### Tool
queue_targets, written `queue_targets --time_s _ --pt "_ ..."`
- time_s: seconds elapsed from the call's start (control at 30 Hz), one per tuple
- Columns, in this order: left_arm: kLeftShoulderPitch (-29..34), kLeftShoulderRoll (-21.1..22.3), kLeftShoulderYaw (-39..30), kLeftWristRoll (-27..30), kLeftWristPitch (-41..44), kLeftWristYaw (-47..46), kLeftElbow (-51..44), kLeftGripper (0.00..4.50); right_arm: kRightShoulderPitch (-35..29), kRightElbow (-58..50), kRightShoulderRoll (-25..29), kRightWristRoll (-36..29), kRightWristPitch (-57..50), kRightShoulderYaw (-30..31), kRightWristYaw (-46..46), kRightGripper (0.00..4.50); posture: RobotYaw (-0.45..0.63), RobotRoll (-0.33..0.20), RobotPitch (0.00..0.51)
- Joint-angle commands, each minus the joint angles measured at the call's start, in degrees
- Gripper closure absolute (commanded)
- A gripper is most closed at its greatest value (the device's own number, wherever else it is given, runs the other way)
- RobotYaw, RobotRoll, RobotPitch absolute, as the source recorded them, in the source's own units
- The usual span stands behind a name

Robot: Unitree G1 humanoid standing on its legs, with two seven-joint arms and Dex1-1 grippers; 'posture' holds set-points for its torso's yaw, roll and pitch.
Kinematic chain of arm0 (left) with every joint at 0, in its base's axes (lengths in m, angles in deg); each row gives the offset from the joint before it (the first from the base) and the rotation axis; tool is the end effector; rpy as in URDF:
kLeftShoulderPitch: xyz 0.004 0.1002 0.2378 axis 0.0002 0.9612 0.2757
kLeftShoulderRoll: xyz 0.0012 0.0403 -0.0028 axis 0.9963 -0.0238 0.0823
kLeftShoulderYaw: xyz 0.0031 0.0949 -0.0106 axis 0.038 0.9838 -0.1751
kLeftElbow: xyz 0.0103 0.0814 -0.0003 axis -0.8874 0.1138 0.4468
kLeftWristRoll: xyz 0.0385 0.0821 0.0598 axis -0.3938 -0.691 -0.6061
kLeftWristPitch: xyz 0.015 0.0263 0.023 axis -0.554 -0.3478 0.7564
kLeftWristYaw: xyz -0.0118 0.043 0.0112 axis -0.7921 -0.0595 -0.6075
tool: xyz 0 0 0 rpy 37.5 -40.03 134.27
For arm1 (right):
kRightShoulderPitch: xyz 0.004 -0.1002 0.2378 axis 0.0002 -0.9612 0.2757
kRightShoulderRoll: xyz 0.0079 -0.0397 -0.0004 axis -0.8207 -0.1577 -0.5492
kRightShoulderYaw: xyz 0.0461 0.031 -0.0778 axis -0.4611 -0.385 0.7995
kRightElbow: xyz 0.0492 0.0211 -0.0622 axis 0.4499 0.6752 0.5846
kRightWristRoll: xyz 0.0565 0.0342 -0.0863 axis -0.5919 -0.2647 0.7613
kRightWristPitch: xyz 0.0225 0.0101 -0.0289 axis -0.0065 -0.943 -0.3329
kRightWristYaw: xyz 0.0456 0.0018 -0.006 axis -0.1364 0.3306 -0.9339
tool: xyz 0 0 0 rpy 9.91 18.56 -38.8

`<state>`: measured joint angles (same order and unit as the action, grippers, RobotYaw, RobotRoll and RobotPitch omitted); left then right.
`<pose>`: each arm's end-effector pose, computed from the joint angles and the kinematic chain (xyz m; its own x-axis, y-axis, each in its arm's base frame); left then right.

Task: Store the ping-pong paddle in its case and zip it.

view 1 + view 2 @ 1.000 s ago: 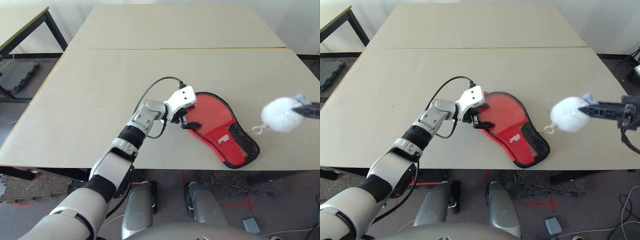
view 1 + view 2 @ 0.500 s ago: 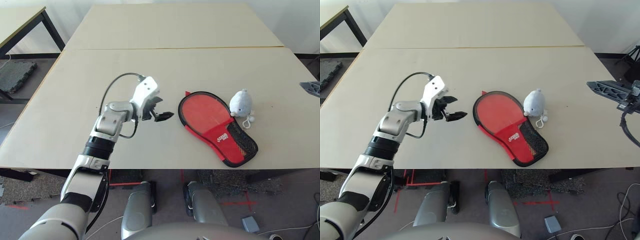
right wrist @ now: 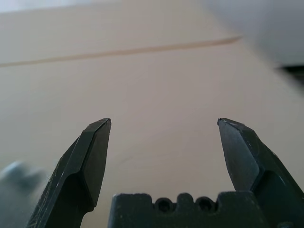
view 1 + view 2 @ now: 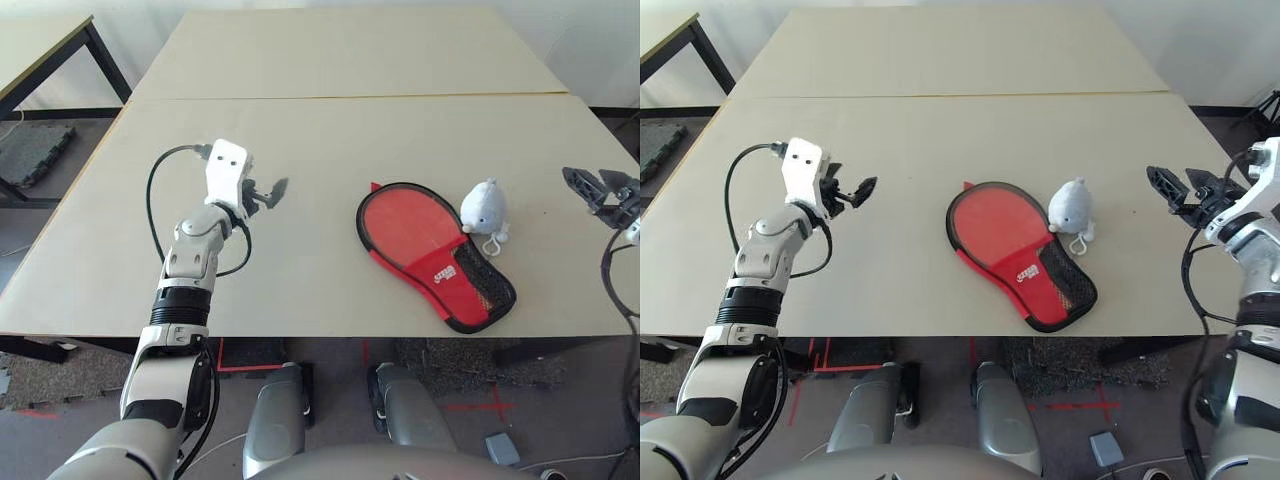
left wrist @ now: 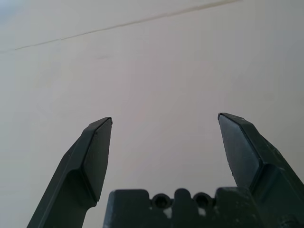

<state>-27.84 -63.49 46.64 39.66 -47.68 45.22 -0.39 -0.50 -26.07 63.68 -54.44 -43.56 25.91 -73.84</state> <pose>0.3080 0.2255 0.0954 0.9998 0.0190 -0.0063 -0.0180 0.9901 0.1393 0.2528 -0.3876 0.1424 0.9902 -0.1274 0.0573 0.1254 0.9914 0.0367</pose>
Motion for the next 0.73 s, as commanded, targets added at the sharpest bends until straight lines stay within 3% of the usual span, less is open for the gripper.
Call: queue_targets --time_s 0.03,0.37,0.73 --pt "-2.3 -0.1 -0.6 -3.7 -7.6 -11.3 5.8 0.0 0.5 3.5 -1.9 4.4 8.6 1.2 7.9 0.05 -0.02 0.0 0.112" --pt "-5.8 -1.4 0.4 -2.9 -11.7 -13.3 13.6 0.0 2.4 8.1 -3.8 4.8 12.5 0.5 11.7 0.05 -0.05 0.0 0.11" --pt "-3.6 -1.7 0.9 -2.9 -10.5 -14.4 8.8 0.0 1.7 7.9 -5.4 3.6 12.7 -0.1 12.2 0.05 -0.06 0.0 0.108"
